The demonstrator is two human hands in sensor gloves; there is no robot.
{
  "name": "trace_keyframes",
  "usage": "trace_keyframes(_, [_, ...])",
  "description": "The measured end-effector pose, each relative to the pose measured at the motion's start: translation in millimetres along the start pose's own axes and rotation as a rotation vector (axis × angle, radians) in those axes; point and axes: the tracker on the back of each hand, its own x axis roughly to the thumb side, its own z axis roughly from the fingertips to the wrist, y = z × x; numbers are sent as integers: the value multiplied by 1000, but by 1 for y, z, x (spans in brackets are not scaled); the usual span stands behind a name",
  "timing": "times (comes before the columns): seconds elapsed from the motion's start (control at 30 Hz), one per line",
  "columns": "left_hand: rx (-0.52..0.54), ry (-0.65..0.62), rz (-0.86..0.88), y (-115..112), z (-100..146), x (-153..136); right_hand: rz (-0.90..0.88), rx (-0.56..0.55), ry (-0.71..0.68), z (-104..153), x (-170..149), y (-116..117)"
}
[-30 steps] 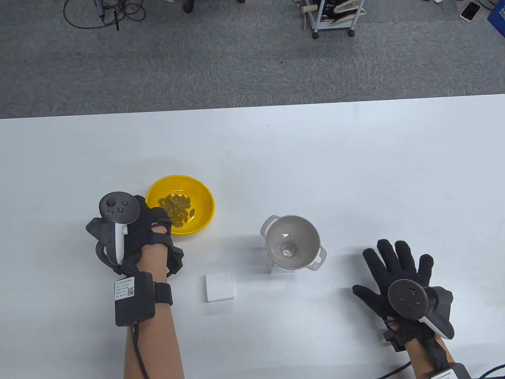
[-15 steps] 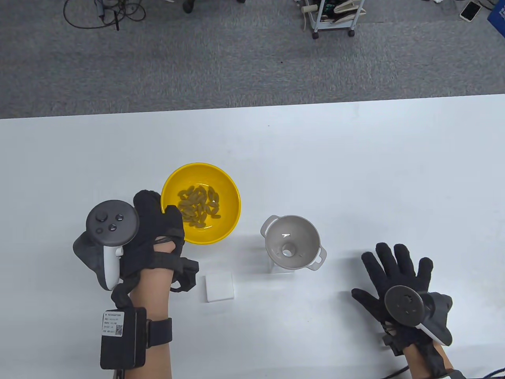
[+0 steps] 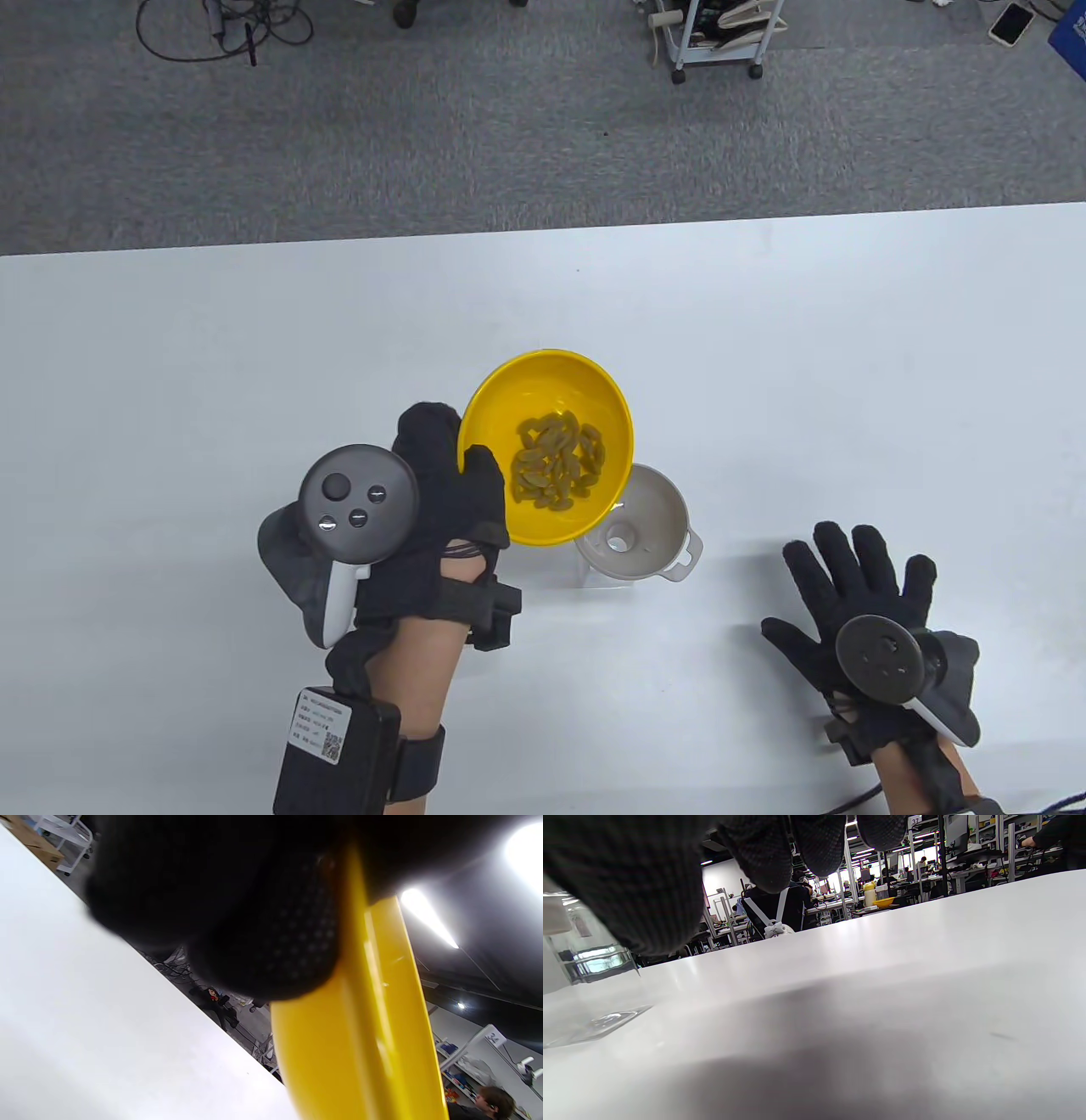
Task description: Transfer raisins through funnel into coffee jar
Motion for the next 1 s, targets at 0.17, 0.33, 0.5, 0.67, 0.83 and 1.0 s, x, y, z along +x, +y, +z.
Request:
trace_keyframes(0.17, [-17, -59, -23, -15, 6, 15, -20, -12, 1, 1, -3, -3])
trace_keyframes(0.33, [-11, -97, -60, -24, 10, 23, -34, -11, 4, 1, -6, -5])
trace_keyframes(0.5, [-16, -126, -73, -31, 14, 27, -47, -16, 0, 1, -6, -6])
trace_keyframes(0.67, [-8, -145, -115, -35, 16, 29, -57, -20, -4, 2, -6, -6])
trace_keyframes(0.83, [3, -153, -152, -38, 17, 31, -62, -17, -5, 2, -6, -6])
trace_keyframes(1.0, [10, -162, -162, -41, 18, 32, -70, -19, -6, 2, -7, -6])
